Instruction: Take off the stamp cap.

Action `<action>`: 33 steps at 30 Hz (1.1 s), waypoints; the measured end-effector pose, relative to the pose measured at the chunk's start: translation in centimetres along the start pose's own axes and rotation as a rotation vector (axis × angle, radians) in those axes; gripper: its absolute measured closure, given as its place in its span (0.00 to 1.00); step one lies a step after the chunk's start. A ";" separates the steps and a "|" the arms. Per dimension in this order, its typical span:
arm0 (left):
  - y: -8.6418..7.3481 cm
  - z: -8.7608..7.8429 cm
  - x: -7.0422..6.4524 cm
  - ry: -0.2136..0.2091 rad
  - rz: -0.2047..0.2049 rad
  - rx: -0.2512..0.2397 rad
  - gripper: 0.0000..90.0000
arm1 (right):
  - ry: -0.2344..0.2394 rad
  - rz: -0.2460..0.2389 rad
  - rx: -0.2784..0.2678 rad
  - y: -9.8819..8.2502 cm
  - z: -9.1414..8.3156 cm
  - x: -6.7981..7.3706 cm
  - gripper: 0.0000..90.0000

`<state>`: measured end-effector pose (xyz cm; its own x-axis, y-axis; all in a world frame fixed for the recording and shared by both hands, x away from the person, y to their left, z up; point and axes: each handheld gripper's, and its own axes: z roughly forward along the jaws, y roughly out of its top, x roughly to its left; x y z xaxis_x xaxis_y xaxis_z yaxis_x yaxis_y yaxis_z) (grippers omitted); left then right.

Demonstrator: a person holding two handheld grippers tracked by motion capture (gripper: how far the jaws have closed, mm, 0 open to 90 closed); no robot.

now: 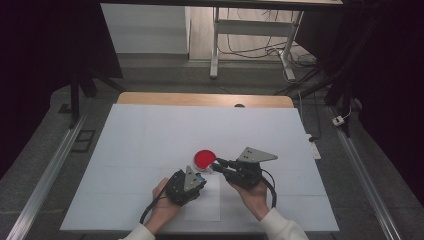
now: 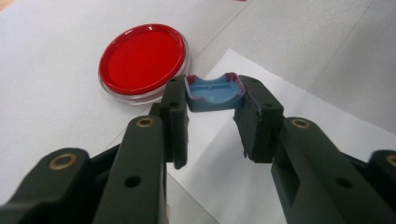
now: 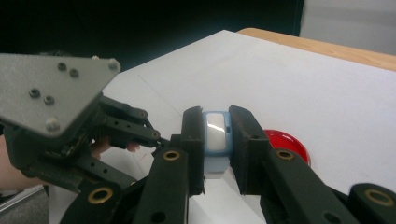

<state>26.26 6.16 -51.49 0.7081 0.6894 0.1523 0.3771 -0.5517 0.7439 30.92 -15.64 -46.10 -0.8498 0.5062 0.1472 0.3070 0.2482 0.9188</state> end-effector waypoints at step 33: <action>-2.9 -4.7 4.6 -0.043 -0.163 -0.113 0.72 | -0.013 -0.001 -0.008 -0.2 -0.3 -1.1 0.84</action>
<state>25.61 13.13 -49.85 0.6690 0.7433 -0.0029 0.4215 -0.3762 0.8251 31.67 -16.48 -46.30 -0.8444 0.5166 0.1418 0.3027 0.2418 0.9219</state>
